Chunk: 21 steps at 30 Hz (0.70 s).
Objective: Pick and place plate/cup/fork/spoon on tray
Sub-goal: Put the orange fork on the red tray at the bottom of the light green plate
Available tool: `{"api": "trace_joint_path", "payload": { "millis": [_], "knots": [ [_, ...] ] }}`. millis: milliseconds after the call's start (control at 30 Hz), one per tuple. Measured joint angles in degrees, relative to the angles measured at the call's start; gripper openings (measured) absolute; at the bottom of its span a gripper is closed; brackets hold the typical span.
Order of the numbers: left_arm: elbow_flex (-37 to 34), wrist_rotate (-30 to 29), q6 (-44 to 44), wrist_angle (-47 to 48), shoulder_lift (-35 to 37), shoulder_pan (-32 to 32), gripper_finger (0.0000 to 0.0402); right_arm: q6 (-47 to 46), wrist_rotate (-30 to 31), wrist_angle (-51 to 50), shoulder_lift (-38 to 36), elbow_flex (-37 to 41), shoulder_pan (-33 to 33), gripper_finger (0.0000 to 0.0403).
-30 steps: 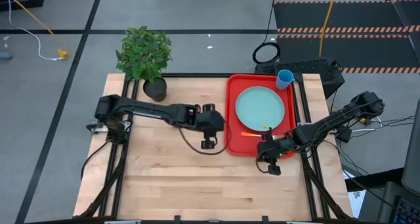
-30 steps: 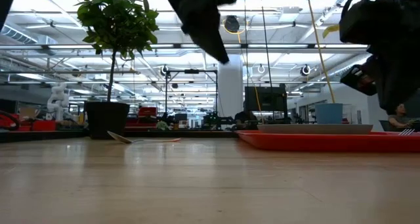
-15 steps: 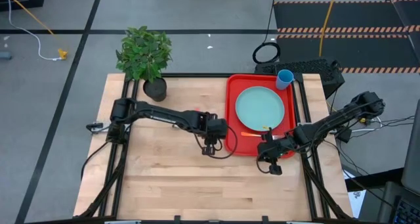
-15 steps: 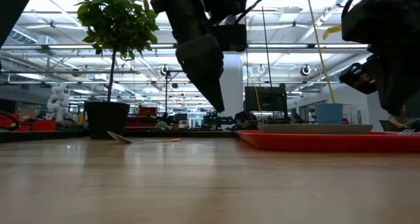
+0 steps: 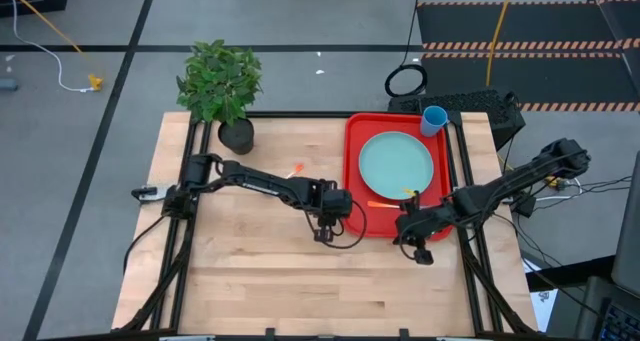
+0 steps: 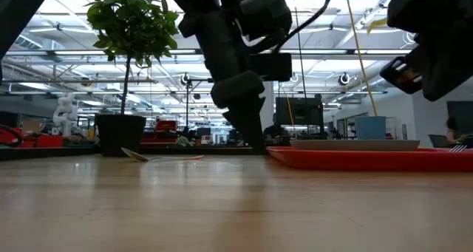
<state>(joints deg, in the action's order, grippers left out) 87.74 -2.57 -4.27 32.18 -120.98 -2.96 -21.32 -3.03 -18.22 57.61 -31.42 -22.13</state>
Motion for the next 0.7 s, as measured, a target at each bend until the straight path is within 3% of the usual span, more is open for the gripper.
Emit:
{"api": "trace_joint_path", "payload": {
  "millis": [700],
  "knots": [
    [0.06,0.46,-1.88,-11.74,-1.86,-0.22,0.0074,4.07,4.47,-0.46,-2.51,0.02,0.02,0.0]
  ]
}}
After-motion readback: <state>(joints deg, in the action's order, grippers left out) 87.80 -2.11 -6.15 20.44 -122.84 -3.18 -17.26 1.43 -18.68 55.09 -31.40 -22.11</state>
